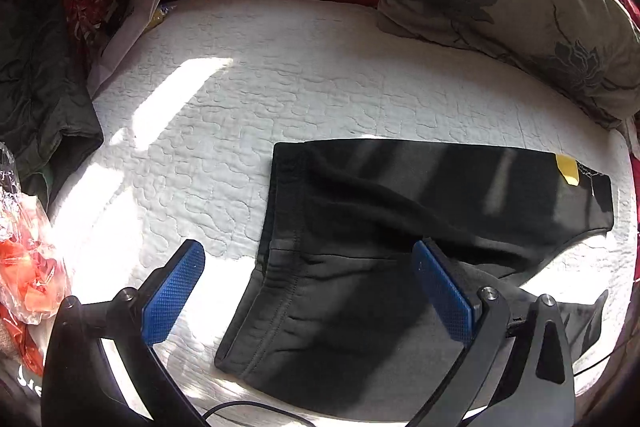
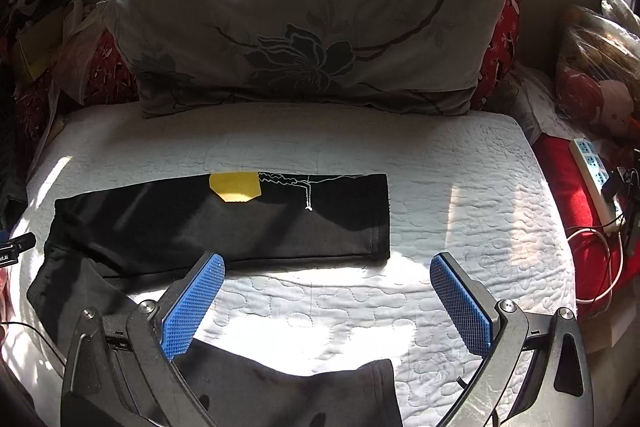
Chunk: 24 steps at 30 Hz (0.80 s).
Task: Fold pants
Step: 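Lower the left tool to the waistband while the right tool reaches the leg hem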
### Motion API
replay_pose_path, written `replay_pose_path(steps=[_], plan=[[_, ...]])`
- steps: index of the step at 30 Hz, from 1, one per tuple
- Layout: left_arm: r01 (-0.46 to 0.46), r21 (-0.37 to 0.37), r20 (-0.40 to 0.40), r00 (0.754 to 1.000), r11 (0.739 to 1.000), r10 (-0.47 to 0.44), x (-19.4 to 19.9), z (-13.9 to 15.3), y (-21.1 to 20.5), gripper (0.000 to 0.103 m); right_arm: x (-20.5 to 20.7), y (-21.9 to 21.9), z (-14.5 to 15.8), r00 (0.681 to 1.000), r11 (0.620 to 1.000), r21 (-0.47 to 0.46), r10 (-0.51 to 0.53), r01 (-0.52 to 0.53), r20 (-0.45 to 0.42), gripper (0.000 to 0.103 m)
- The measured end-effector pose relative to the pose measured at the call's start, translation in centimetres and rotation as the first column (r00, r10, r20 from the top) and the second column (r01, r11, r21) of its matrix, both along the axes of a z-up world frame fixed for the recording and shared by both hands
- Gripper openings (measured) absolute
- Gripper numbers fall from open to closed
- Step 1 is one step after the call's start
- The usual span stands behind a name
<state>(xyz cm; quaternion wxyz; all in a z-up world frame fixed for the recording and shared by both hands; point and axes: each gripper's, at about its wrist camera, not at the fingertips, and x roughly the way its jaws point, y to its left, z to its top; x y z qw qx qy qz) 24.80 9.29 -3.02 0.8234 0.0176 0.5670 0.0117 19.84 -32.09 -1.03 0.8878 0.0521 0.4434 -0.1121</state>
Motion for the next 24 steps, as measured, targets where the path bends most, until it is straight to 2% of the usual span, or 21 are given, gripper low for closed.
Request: replay_pose_path(steps=[3, 6, 10, 13, 20, 24], plan=[[-0.025, -0.030, -0.052, 0.998, 0.999, 0.023, 2.6, -1.1, 1.6, 0.103, 2.8, -3.0, -1.5, 0.998, 0.999, 0.021, -0.043, 0.044, -0.049, 0.102], [-0.039, -0.103, -0.134, 0.991, 0.994, 0.025, 4.7, -2.9, 2.3, 0.103, 5.3, -5.1, -3.5, 0.991, 0.995, 0.052, -0.078, 0.084, -0.107, 0.102], [-0.081, -0.179, -0.216, 0.976, 0.981, 0.041, 6.9, -5.2, 2.6, 0.103, 7.7, -6.7, -6.3, 0.982, 0.985, 0.127, -0.094, 0.116, -0.162, 0.100], [-0.103, -0.196, -0.260, 0.964, 0.975, 0.050, 8.2, -6.8, 2.3, 0.103, 8.9, -7.1, -8.0, 0.977, 0.976, 0.172, -0.097, 0.130, -0.188, 0.099], [-0.091, -0.189, -0.295, 0.955, 0.978, 0.032, 10.8, -8.8, 1.4, 0.103, 10.7, -7.2, -10.5, 0.973, 0.969, 0.222, -0.057, 0.108, -0.223, 0.095], [-0.040, -0.208, -0.283, 0.959, 0.977, -0.021, 11.8, -8.5, 0.3, 0.102, 11.9, -6.7, -10.9, 0.974, 0.977, 0.205, -0.007, 0.055, -0.228, 0.095]])
